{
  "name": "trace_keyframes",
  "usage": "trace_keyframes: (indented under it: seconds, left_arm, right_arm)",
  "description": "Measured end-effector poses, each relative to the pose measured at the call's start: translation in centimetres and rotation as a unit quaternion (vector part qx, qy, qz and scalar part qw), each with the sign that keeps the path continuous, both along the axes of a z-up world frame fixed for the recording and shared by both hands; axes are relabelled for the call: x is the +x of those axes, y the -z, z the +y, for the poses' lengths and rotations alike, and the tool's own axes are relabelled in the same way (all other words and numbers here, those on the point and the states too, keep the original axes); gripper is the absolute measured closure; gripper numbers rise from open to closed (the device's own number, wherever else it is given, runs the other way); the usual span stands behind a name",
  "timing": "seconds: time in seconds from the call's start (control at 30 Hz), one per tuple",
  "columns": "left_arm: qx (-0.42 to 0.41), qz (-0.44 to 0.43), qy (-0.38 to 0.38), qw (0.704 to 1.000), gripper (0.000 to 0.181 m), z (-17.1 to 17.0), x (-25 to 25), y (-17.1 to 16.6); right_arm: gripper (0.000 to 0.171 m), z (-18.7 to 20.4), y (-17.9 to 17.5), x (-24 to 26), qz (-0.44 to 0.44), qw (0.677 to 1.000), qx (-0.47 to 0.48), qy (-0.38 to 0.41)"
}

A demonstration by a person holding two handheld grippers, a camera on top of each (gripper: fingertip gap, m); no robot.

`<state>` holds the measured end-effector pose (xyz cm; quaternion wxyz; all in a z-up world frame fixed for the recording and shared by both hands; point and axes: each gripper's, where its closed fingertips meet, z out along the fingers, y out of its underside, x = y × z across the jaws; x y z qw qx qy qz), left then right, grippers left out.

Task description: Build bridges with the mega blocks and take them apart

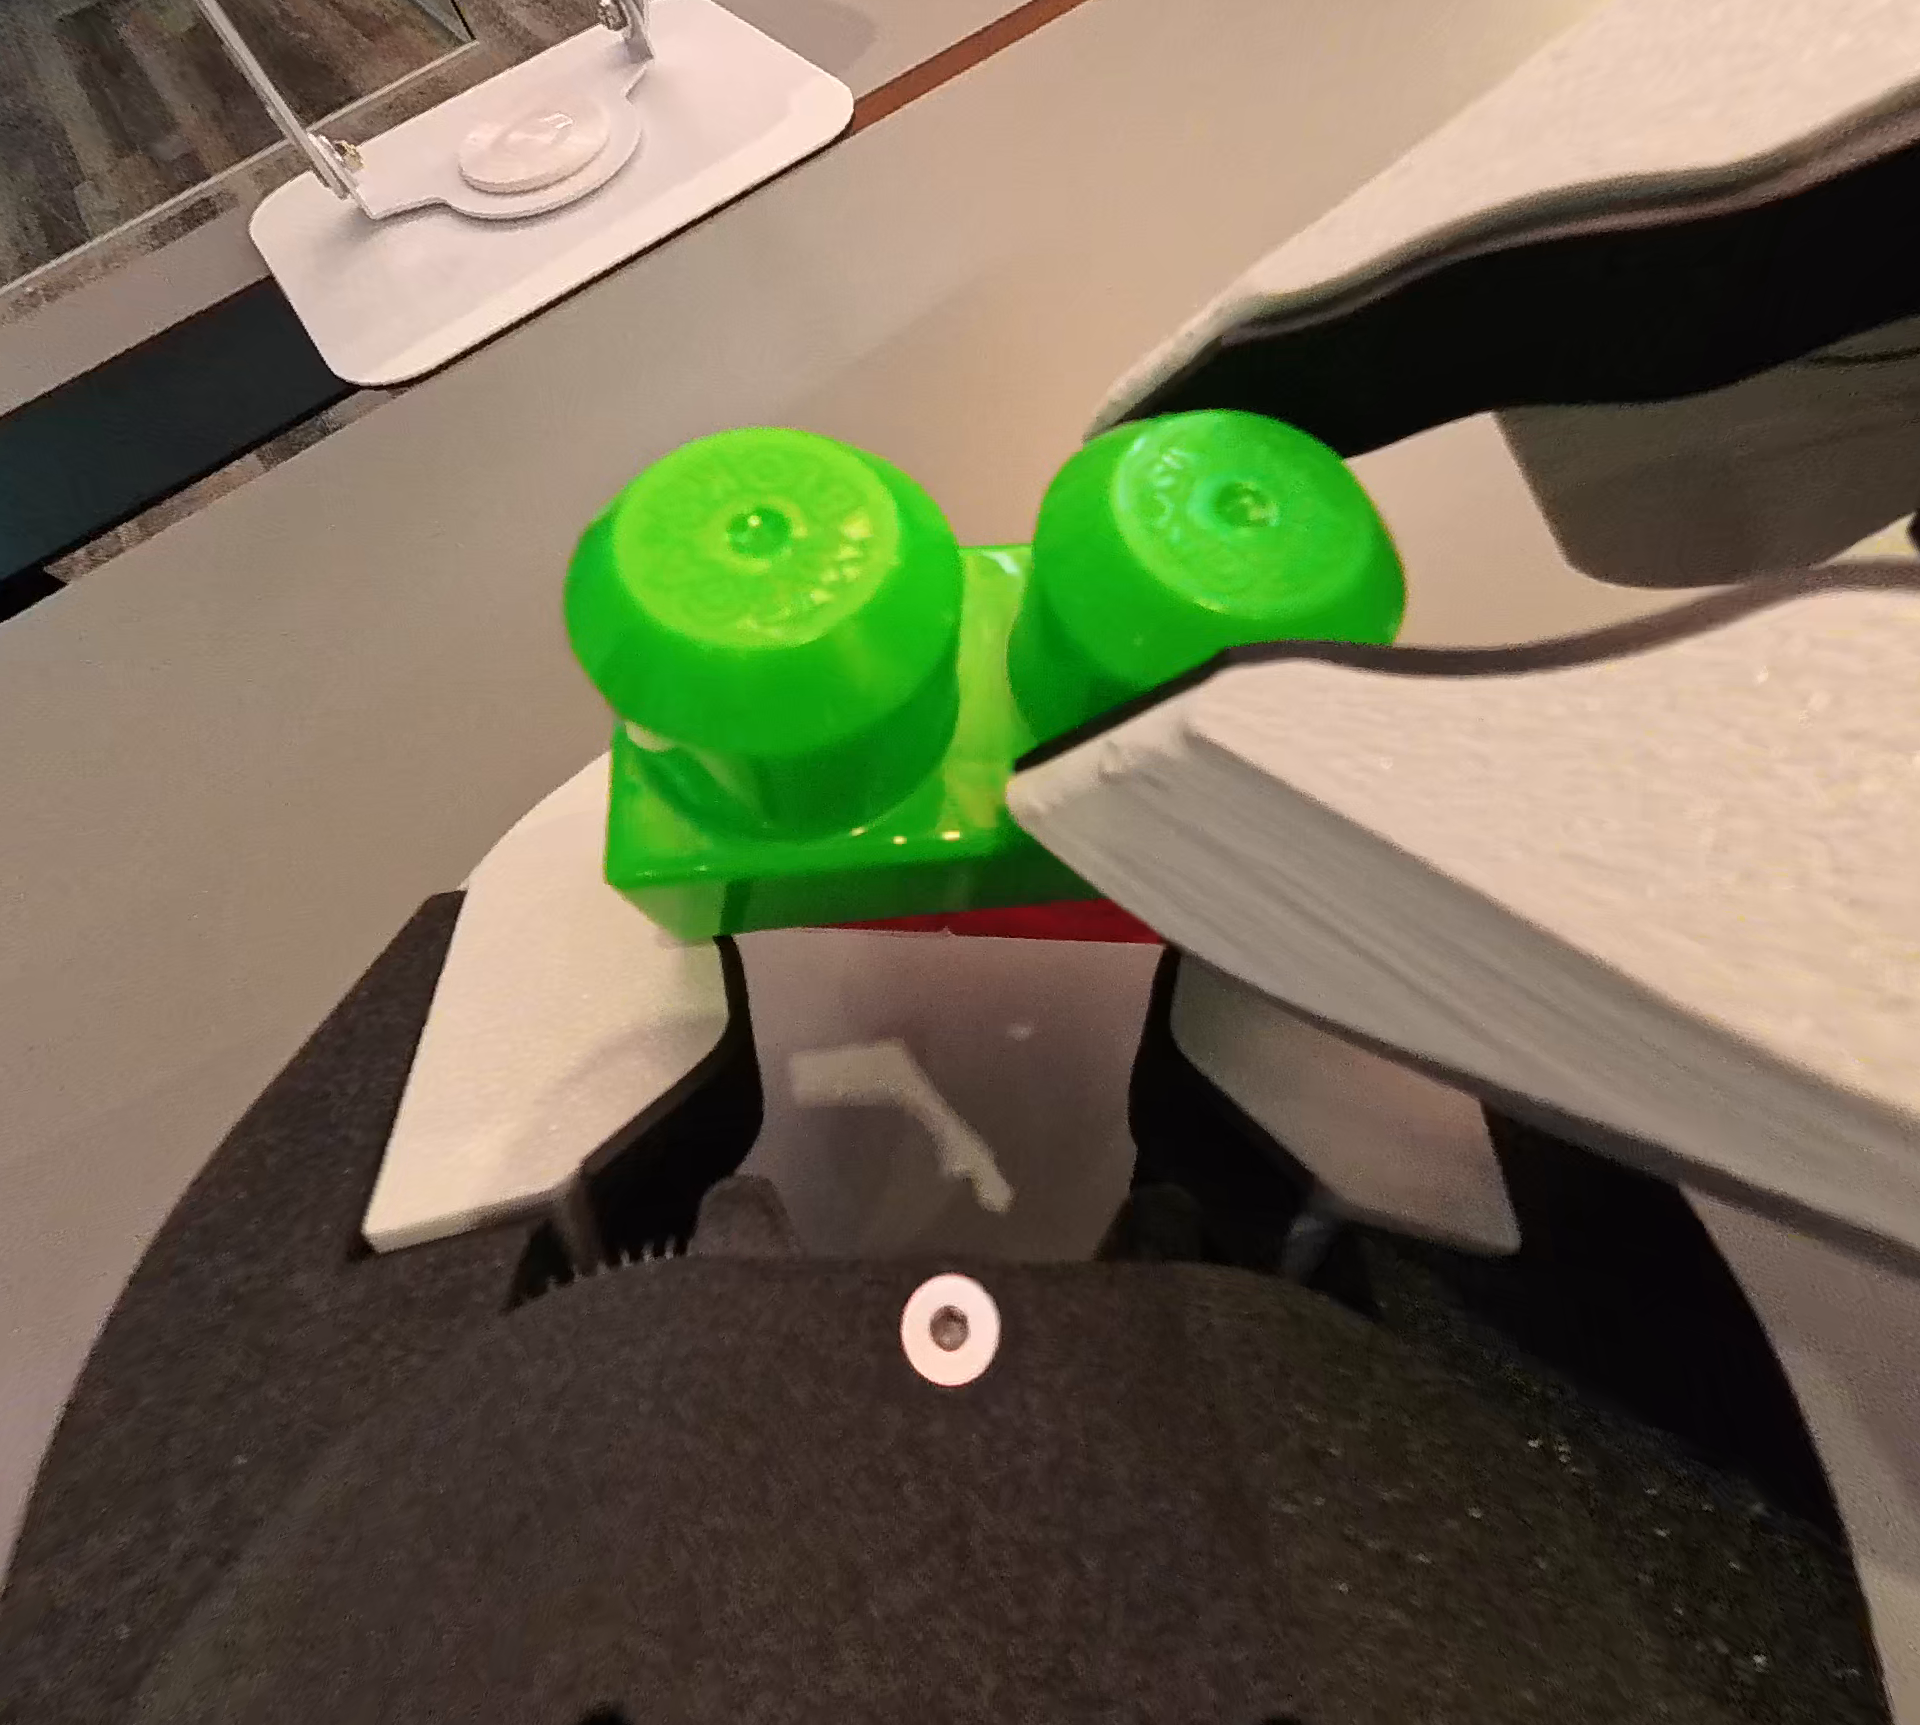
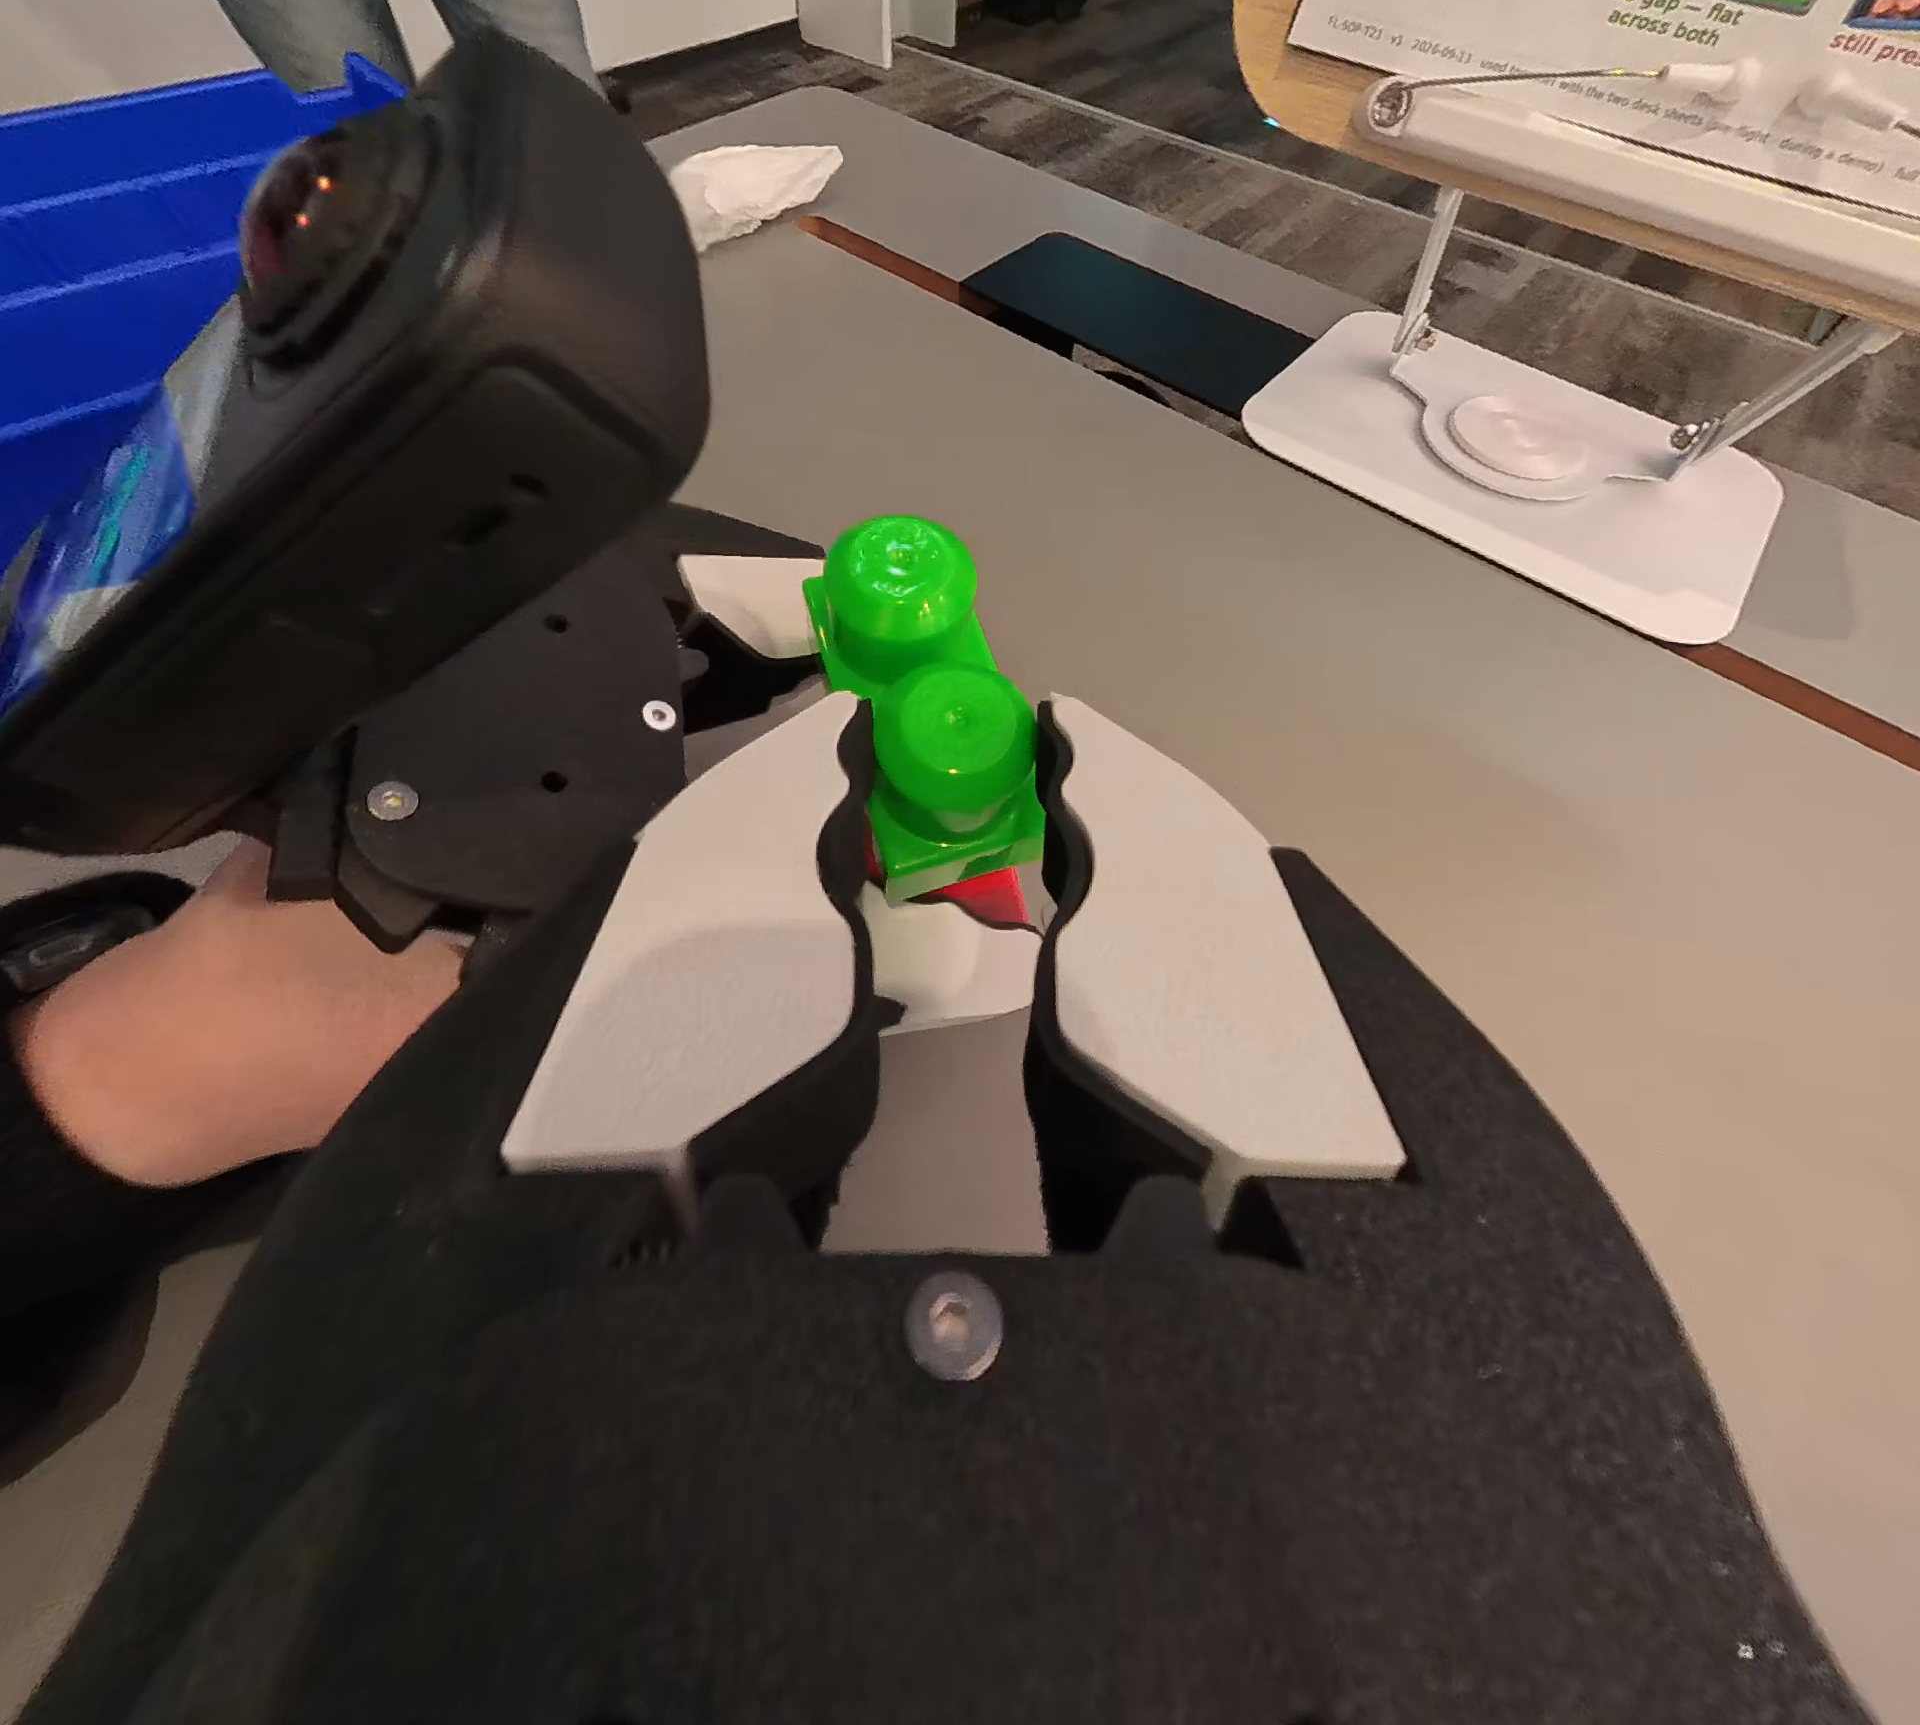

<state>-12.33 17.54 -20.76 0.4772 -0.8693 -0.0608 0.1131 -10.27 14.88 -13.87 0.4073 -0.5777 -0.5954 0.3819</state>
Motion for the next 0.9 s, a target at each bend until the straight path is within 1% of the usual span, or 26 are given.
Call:
trace_keyframes:
  seconds: [0.03,0.2,0.43,0.6,0.63,0.7,0.73,0.8,0.9]
  left_arm:
    - [0.002,-0.003,0.002,1.000,0.093,0.0,0.0,0.0]
    - [0.006,-0.009,0.005,1.000,0.093,-0.1,0.2,0.1]
    - [0.011,0.002,0.015,1.000,0.094,0.1,0.5,-0.3]
    - [0.019,0.005,0.021,1.000,0.094,0.1,0.8,-0.7]
    - [0.021,0.006,0.022,1.000,0.092,0.1,0.8,-0.8]
    - [0.026,0.006,0.023,0.999,0.093,0.1,0.9,-1.1]
    - [0.028,0.005,0.024,0.999,0.093,0.1,1.0,-1.2]
    - [0.032,0.002,0.025,0.999,0.093,0.0,1.0,-1.3]
    - [0.042,0.001,0.025,0.999,0.092,0.1,1.1,-1.6]
  right_arm:
    - [0.142,0.0,0.1,0.1,-0.001,1.000,-0.003,-0.006]
    - [0.142,-0.3,0.5,0.4,-0.013,0.999,-0.015,-0.034]
    - [0.142,-0.5,0.3,0.5,-0.024,0.998,0.031,-0.046]
    - [0.142,-0.6,0.0,0.7,-0.027,0.998,0.023,-0.060]
    - [0.140,-0.8,0.0,0.7,-0.029,0.997,0.016,-0.067]
    - [0.130,-1.0,0.2,0.8,-0.037,0.997,0.007,-0.074]
    - [0.128,-1.1,0.2,0.8,-0.037,0.996,0.009,-0.076]
    - [0.127,-1.2,0.0,0.8,-0.030,0.996,0.012,-0.082]
    - [0.128,-1.5,-0.4,0.9,-0.015,0.996,-0.017,-0.087]
